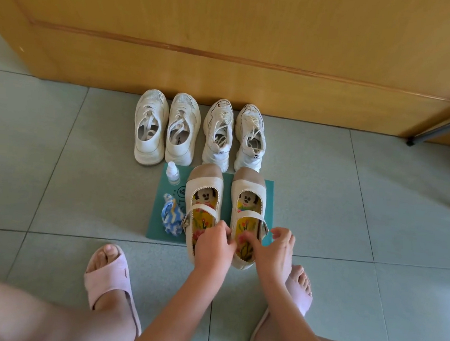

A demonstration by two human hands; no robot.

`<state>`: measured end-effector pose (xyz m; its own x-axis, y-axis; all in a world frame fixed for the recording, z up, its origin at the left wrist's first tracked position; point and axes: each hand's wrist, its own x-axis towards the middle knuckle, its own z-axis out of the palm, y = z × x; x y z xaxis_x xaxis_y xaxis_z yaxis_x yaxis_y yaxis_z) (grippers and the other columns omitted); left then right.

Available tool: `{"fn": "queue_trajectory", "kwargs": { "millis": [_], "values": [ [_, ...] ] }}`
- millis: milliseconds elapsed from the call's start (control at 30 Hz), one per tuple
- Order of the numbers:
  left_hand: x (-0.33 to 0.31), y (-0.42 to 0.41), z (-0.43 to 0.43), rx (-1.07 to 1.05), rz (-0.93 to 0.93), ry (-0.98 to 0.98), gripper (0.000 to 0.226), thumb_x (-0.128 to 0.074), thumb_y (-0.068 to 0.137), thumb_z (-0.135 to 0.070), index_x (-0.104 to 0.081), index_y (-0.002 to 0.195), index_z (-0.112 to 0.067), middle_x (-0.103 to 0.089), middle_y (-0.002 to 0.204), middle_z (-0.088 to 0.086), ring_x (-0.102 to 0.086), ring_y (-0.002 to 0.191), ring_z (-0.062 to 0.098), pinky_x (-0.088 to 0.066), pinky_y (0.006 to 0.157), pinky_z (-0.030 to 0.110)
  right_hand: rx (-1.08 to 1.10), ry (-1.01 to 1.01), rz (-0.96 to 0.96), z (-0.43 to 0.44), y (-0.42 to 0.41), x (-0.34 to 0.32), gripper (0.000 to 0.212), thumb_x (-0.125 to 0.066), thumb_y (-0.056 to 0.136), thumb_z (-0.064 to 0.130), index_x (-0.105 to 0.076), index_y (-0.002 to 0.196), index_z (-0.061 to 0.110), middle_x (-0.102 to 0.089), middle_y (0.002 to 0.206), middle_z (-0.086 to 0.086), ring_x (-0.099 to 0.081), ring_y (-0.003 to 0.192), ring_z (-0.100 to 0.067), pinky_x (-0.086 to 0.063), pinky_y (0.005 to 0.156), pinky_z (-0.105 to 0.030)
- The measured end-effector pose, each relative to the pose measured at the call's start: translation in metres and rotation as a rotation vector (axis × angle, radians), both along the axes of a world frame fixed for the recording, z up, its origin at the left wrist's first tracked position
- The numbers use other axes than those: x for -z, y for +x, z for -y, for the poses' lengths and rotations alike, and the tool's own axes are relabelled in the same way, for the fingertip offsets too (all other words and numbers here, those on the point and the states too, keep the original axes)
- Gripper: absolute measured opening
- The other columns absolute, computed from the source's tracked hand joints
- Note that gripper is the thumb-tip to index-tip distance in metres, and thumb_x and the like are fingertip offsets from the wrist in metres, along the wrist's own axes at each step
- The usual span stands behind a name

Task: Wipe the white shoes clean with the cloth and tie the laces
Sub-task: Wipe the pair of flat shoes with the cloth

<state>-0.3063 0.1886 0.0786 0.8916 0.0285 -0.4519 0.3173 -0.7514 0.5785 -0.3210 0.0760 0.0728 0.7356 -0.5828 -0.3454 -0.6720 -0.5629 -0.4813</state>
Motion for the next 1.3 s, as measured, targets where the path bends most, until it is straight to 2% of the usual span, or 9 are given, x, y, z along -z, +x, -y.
{"fn": "queue_trajectory", "kwargs": {
  "millis": [100,333,467,567,667,767,933,1100,1300],
  "values": [
    [0.001,0.000,-0.001,-0.002,0.017,-0.005,0.017,-0.062,0.089,-0.025,-0.060,0.104,-0.018,-0.071,0.088,-0.002,-0.068,0.073,0.011,-0.057,0.068,0.029,0.018,0.054,-0.050,0.001,0.004,0.008,0.071,-0.073,0.069,0.057,-0.041,0.117,0.017,-0.047,0.116,0.000,-0.056,0.098,-0.018,-0.048,0.066,-0.030],
    [-0.004,0.002,-0.004,-0.015,0.000,-0.064,0.015,-0.060,0.091,-0.026,-0.059,0.102,-0.016,-0.070,0.085,-0.001,-0.067,0.069,0.013,-0.057,0.065,0.032,-0.038,0.044,-0.157,-0.002,0.016,0.014,0.066,-0.074,0.072,0.050,-0.039,0.115,0.015,-0.051,0.116,-0.004,-0.059,0.097,-0.021,-0.049,0.066,-0.032],
    [-0.010,0.001,-0.018,-0.130,0.259,-0.012,0.020,-0.068,0.084,-0.021,-0.058,0.100,-0.015,-0.061,0.093,-0.002,-0.060,0.085,0.014,-0.049,0.071,0.023,-0.002,0.117,-0.100,0.003,0.020,0.012,0.068,-0.069,0.078,0.046,-0.036,0.130,0.017,-0.043,0.128,-0.005,-0.052,0.113,-0.023,-0.053,0.083,-0.041],
    [-0.005,0.001,-0.026,-0.236,0.411,0.126,0.051,-0.080,0.071,-0.020,-0.053,0.114,-0.011,-0.054,0.114,0.012,-0.049,0.110,0.028,-0.047,0.088,0.037,0.028,0.193,-0.030,-0.002,0.023,0.005,0.074,-0.057,0.082,0.056,-0.027,0.140,0.022,-0.036,0.136,-0.004,-0.043,0.124,-0.024,-0.049,0.091,-0.047],
    [-0.001,0.003,-0.027,-0.265,0.327,0.131,0.078,-0.081,0.069,-0.029,-0.041,0.132,-0.007,-0.041,0.133,0.017,-0.037,0.125,0.033,-0.045,0.097,0.043,-0.042,0.220,-0.066,-0.014,0.027,-0.001,0.088,-0.058,0.078,0.062,-0.016,0.146,0.024,-0.030,0.142,-0.004,-0.032,0.131,-0.025,-0.042,0.098,-0.048],
    [0.005,0.010,-0.024,-0.253,0.183,0.096,0.095,-0.079,0.070,-0.039,-0.026,0.142,-0.007,-0.035,0.139,0.015,-0.038,0.128,0.031,-0.045,0.098,0.043,-0.090,0.174,-0.165,-0.025,0.034,-0.001,0.100,-0.064,0.074,0.060,-0.008,0.147,0.019,-0.026,0.144,-0.008,-0.025,0.133,-0.028,-0.037,0.101,-0.048],
    [0.012,0.023,-0.016,-0.210,0.094,0.251,0.104,-0.074,0.073,-0.044,-0.011,0.147,-0.008,-0.032,0.144,0.014,-0.031,0.133,0.030,-0.027,0.108,0.040,-0.040,0.143,-0.200,-0.029,0.042,0.000,0.106,-0.072,0.072,0.048,-0.004,0.147,0.018,-0.028,0.142,-0.008,-0.027,0.130,-0.029,-0.038,0.097,-0.045],
    [0.019,0.034,-0.011,-0.286,0.059,0.303,0.114,-0.080,0.062,-0.052,-0.015,0.146,-0.009,-0.038,0.138,0.016,-0.036,0.125,0.033,-0.026,0.102,0.040,-0.033,0.072,-0.210,-0.030,0.047,0.003,0.112,-0.076,0.069,0.046,-0.002,0.148,0.016,-0.029,0.141,-0.008,-0.027,0.131,-0.029,-0.040,0.096,-0.043],
    [0.025,0.039,-0.008,-0.352,0.087,0.275,0.107,-0.082,0.062,-0.038,-0.022,0.145,-0.009,-0.044,0.134,0.018,-0.043,0.121,0.035,-0.031,0.099,0.042,-0.031,0.089,-0.194,-0.023,0.047,0.003,0.101,-0.074,0.072,0.041,-0.010,0.146,0.018,-0.034,0.138,-0.007,-0.032,0.128,-0.028,-0.042,0.094,-0.042]
  ]
}}
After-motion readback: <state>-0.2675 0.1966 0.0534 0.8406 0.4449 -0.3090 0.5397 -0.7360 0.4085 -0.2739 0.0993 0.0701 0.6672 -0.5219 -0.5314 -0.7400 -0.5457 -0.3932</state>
